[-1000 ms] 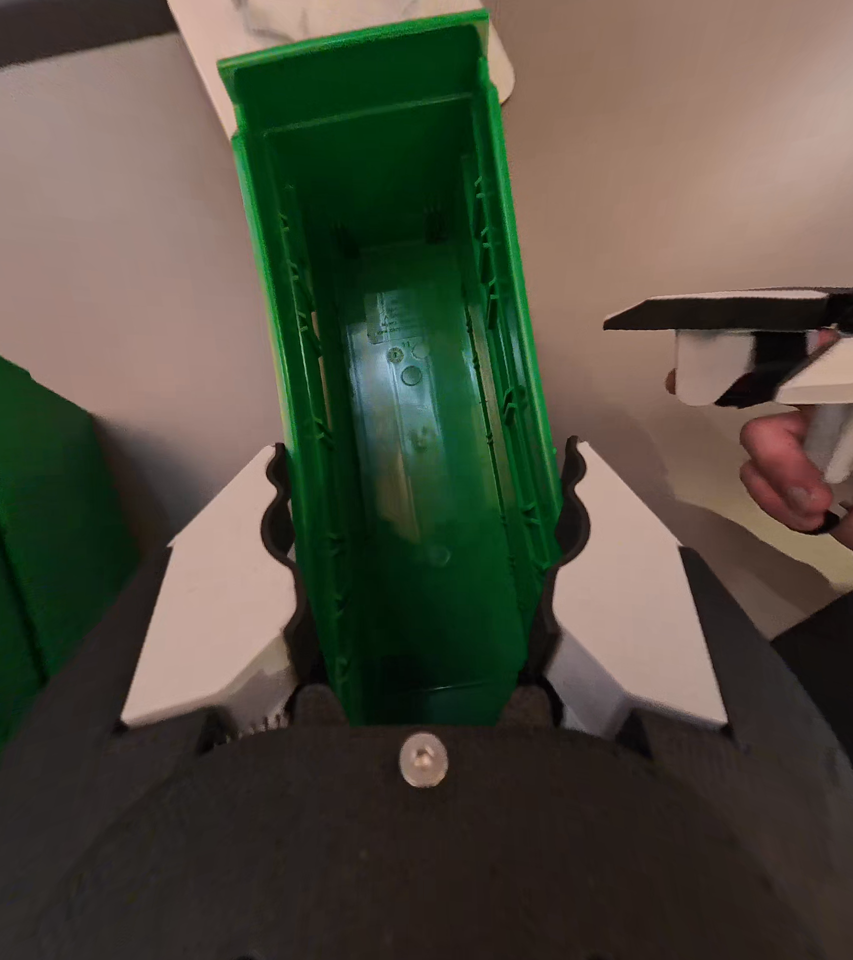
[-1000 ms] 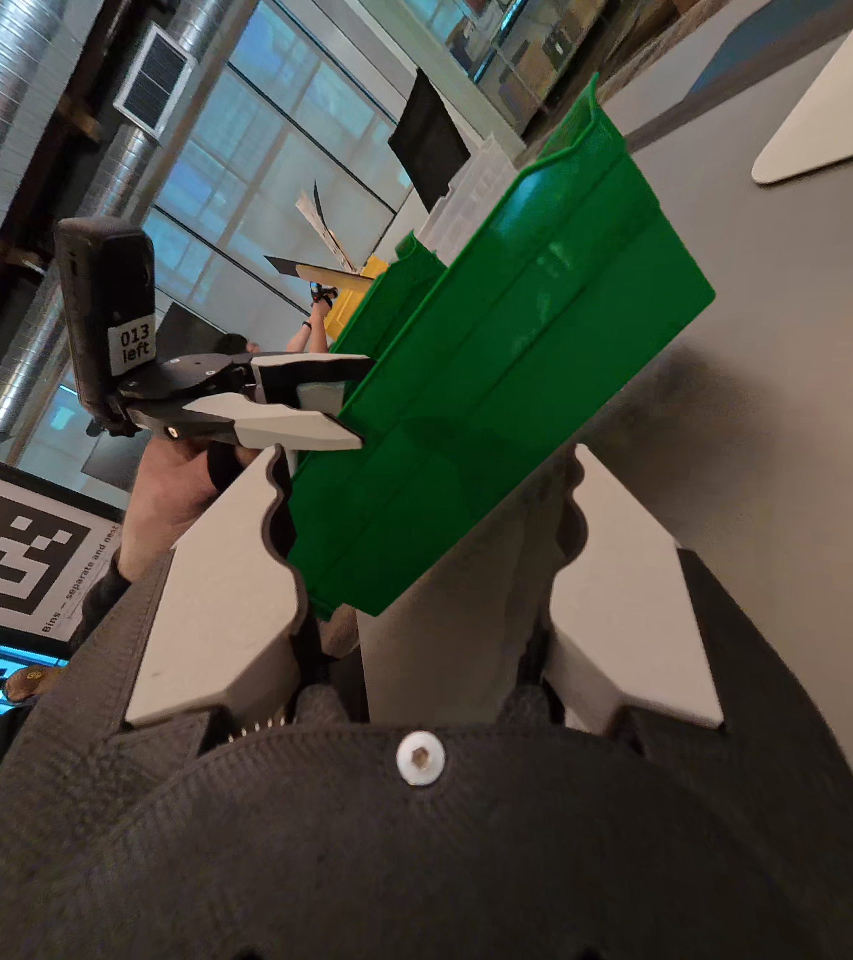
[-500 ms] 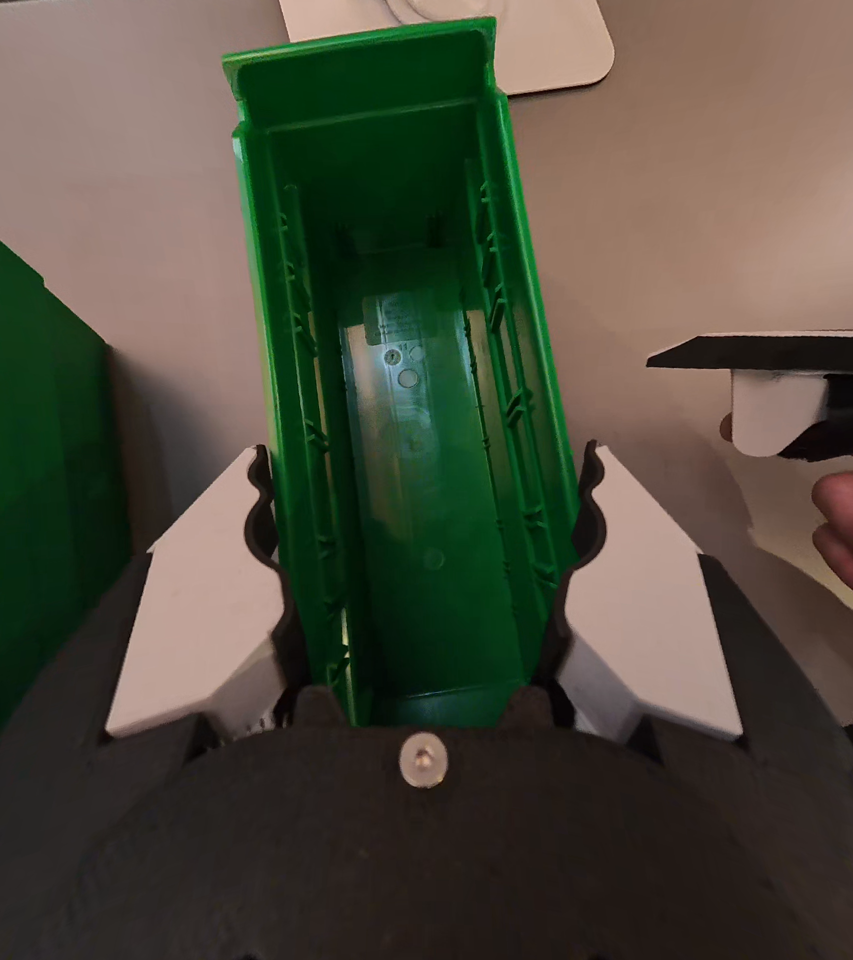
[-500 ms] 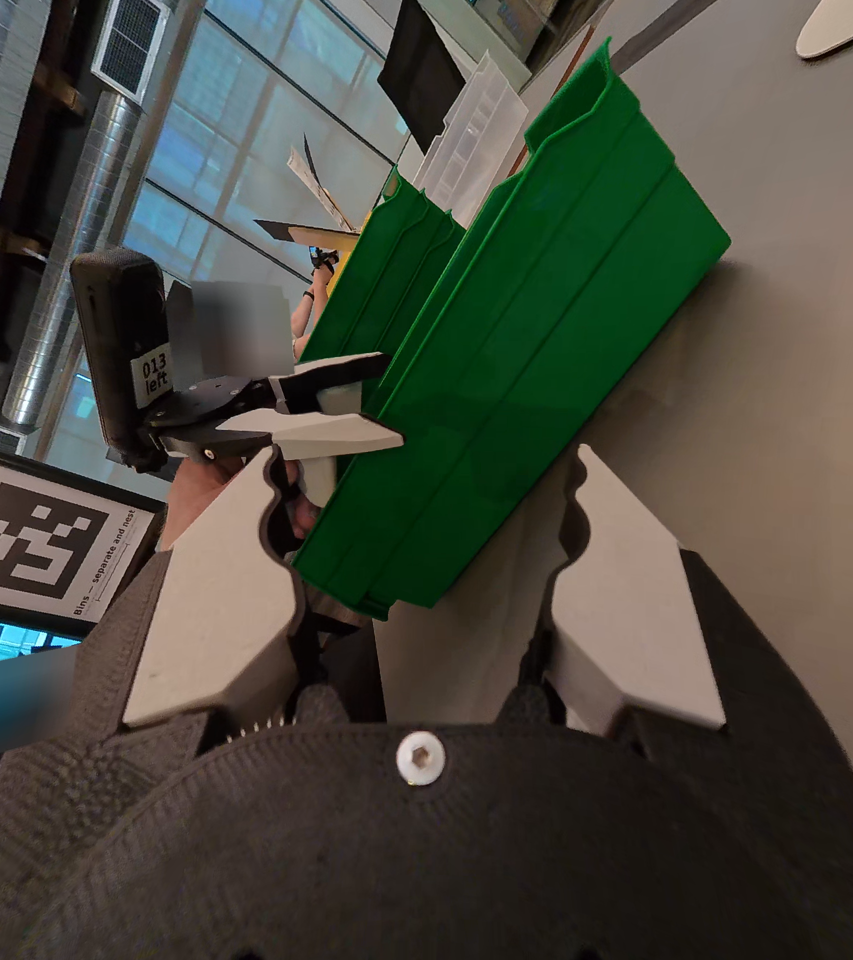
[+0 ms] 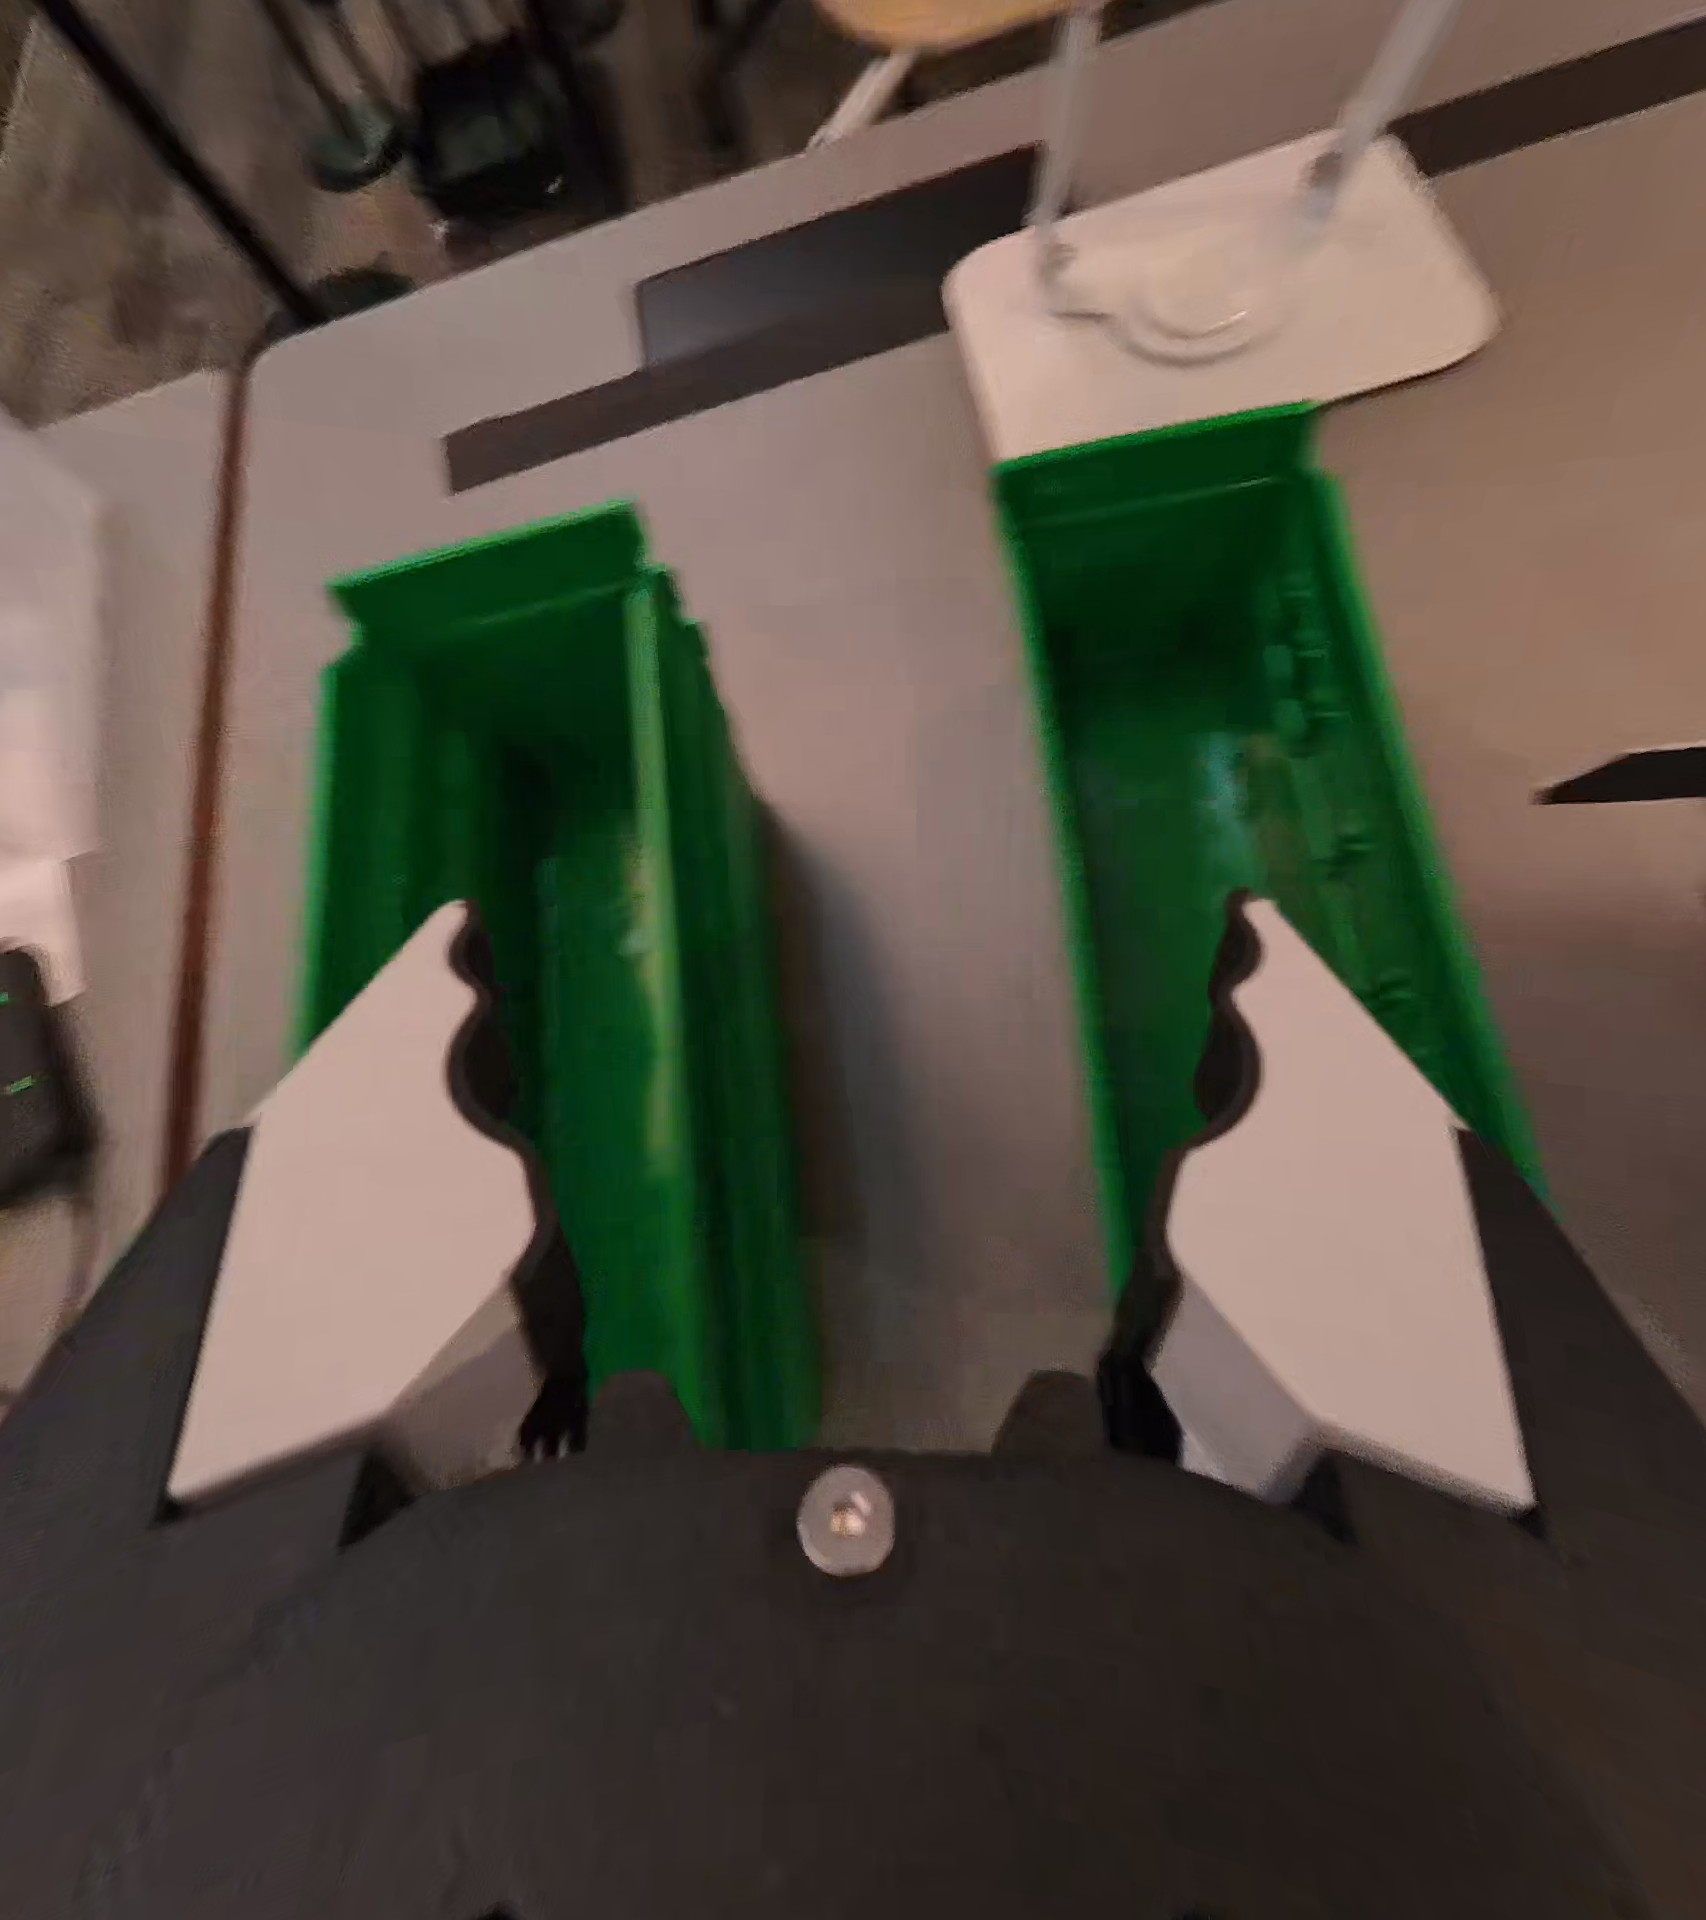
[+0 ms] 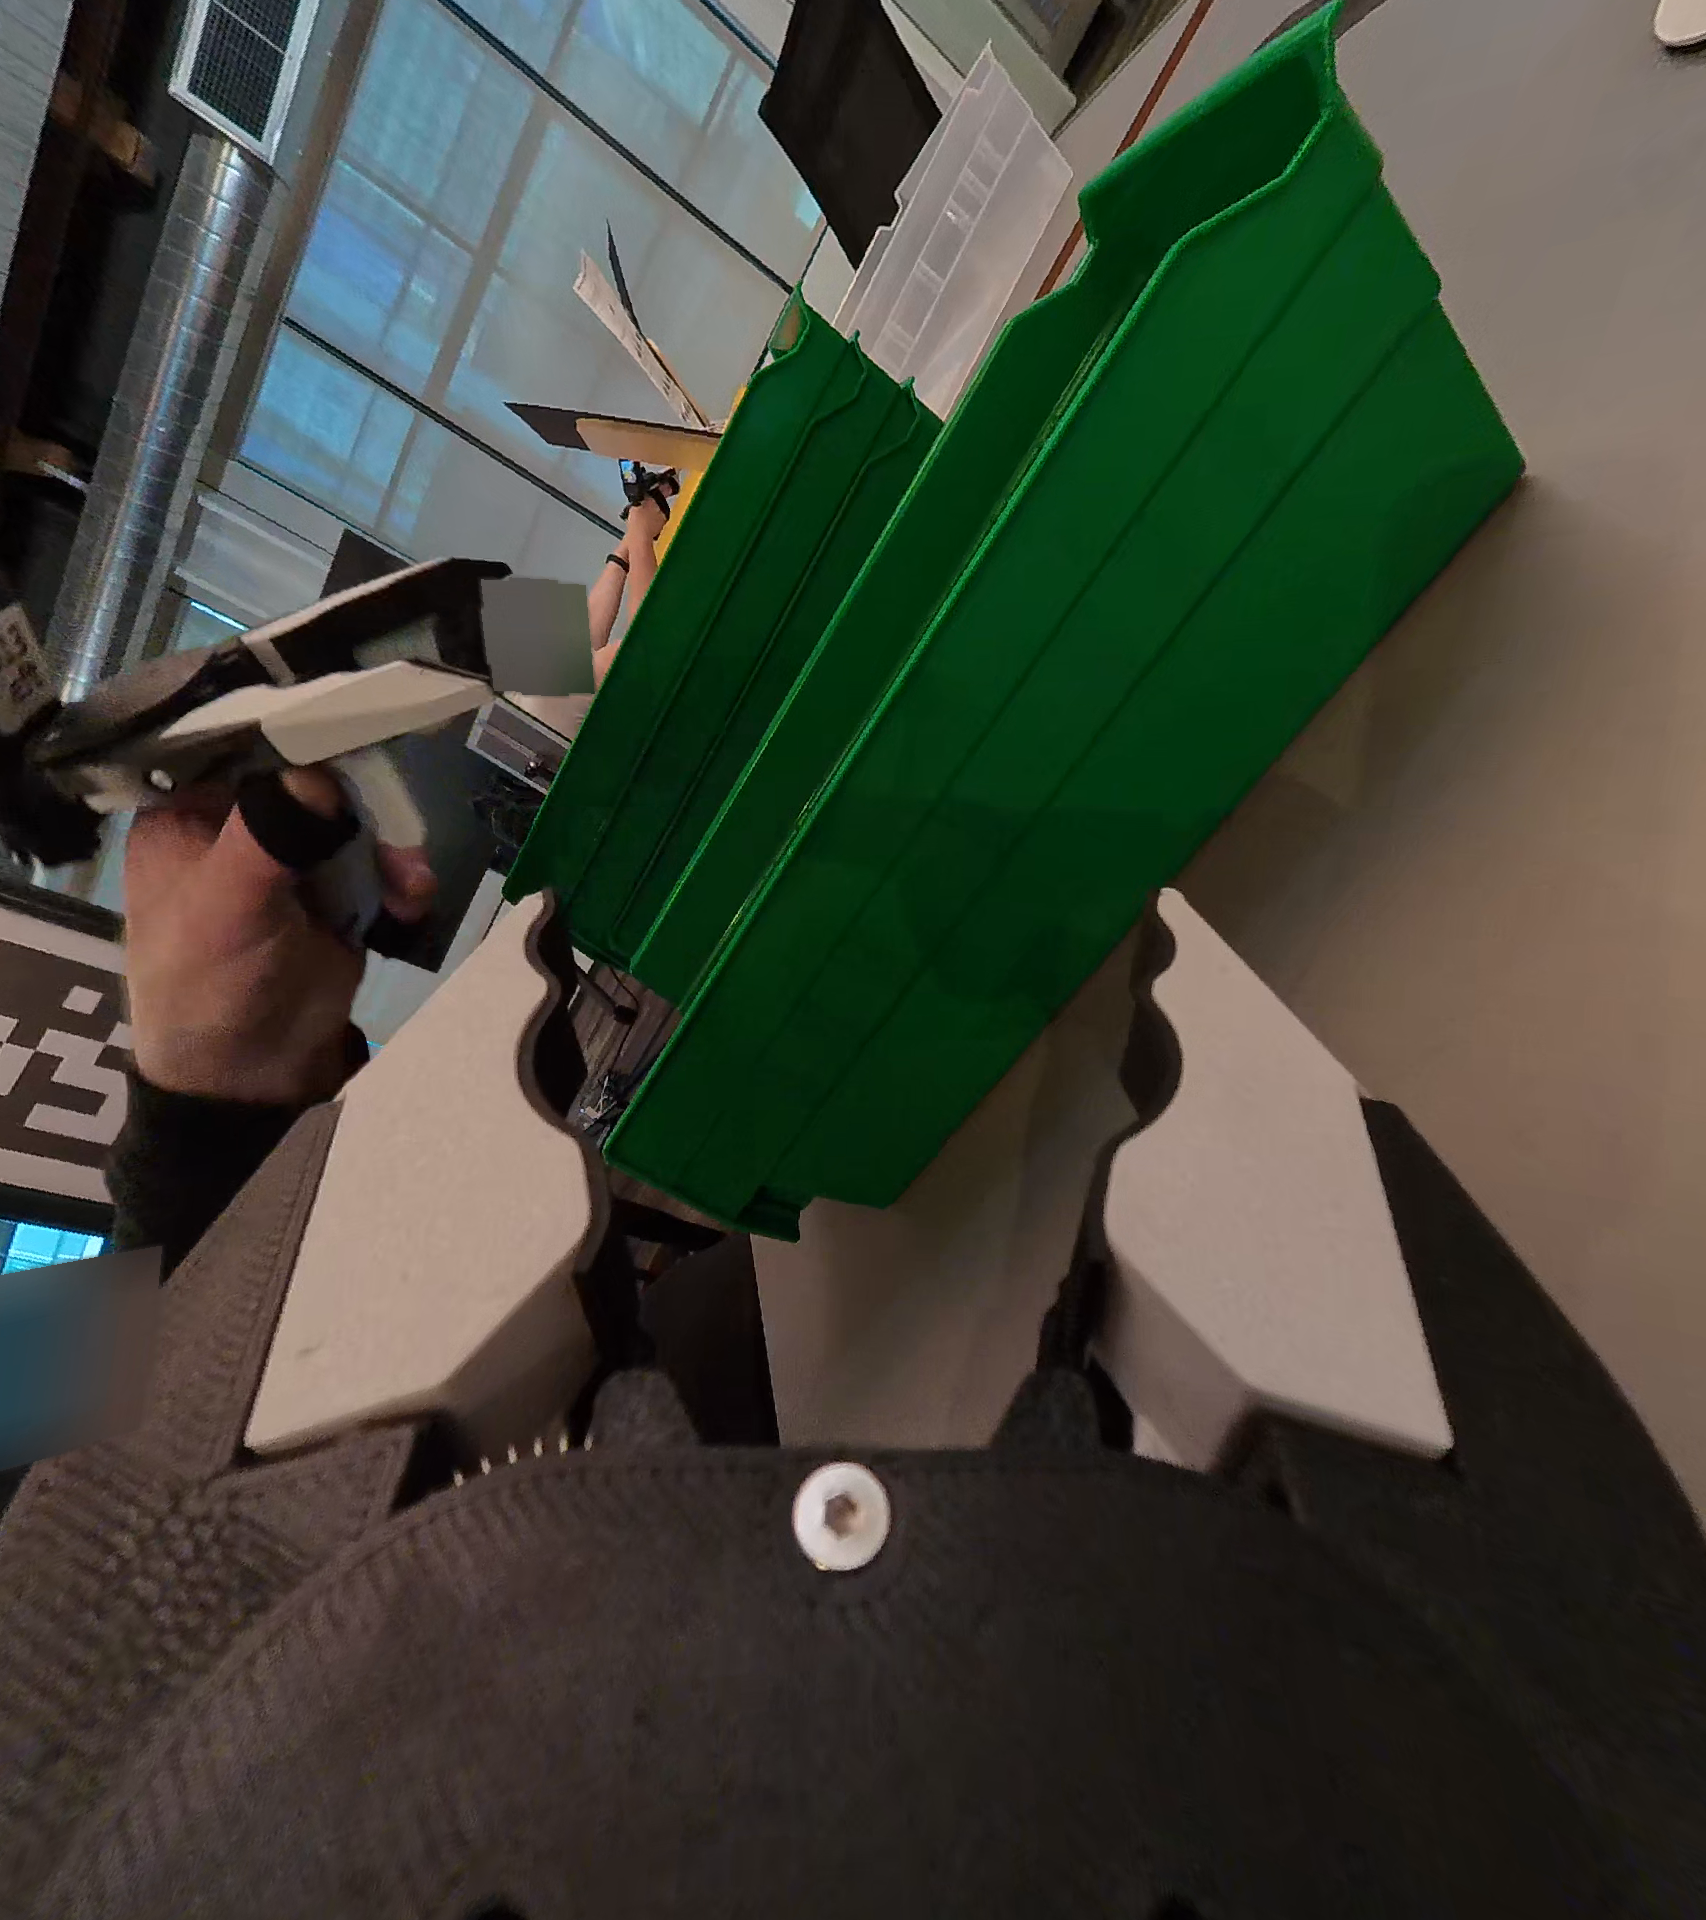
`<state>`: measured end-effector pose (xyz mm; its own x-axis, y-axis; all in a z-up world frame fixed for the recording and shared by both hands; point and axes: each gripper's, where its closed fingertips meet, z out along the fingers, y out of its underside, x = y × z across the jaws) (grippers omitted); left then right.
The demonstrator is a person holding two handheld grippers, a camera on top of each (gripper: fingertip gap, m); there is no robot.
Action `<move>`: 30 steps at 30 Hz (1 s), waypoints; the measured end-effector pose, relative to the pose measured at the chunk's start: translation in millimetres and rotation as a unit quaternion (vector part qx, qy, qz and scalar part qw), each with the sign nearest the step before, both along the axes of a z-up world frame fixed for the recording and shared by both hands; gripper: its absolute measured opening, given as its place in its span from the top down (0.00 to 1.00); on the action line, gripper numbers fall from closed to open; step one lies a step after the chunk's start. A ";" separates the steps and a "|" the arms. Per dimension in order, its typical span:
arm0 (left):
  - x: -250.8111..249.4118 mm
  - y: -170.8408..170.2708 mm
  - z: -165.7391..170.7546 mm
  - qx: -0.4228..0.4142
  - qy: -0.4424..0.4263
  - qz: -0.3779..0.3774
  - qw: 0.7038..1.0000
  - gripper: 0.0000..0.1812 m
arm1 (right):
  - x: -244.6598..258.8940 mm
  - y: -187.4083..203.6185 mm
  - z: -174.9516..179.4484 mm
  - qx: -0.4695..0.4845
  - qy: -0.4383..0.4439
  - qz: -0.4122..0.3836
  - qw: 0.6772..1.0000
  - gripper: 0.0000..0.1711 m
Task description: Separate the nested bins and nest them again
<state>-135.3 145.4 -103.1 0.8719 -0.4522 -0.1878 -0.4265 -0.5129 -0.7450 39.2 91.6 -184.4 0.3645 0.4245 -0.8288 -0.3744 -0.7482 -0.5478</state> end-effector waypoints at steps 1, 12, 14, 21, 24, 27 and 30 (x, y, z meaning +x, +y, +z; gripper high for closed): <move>-20.0 5.6 -0.4 -0.017 0.015 0.014 1.000 0.20 | -0.6 -0.1 -0.2 0.000 -0.001 0.001 1.000 0.38; -99.3 12.9 -64.7 -0.193 0.033 0.058 0.979 0.28 | -7.7 -3.1 -6.8 -0.005 -0.014 0.014 1.000 0.39; -98.8 14.8 -60.5 -0.184 0.017 0.066 0.981 0.33 | -7.1 -2.8 -8.7 -0.006 -0.015 0.014 1.000 0.39; -99.2 17.0 -54.9 -0.165 -0.004 0.063 0.984 0.43 | -9.1 -3.9 -14.8 -0.014 -0.017 0.018 1.000 0.39; -99.4 18.9 -53.2 -0.156 -0.012 0.063 0.986 0.45 | -9.9 -4.1 -16.9 -0.016 -0.018 0.021 0.999 0.39; -99.6 20.2 -50.5 -0.150 -0.017 0.063 0.987 0.46 | -8.9 -3.9 -17.9 -0.017 -0.019 0.021 0.999 0.39; -99.9 21.5 -44.6 -0.144 -0.019 0.061 0.988 0.47 | -7.0 -2.7 -18.4 -0.019 -0.018 0.018 1.000 0.39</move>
<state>-235.2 166.9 -147.7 0.9270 -0.3737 -0.0332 -0.3236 -0.7515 -0.5750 32.2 88.9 -202.7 0.3785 0.4069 -0.8313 -0.3275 -0.7812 -0.5315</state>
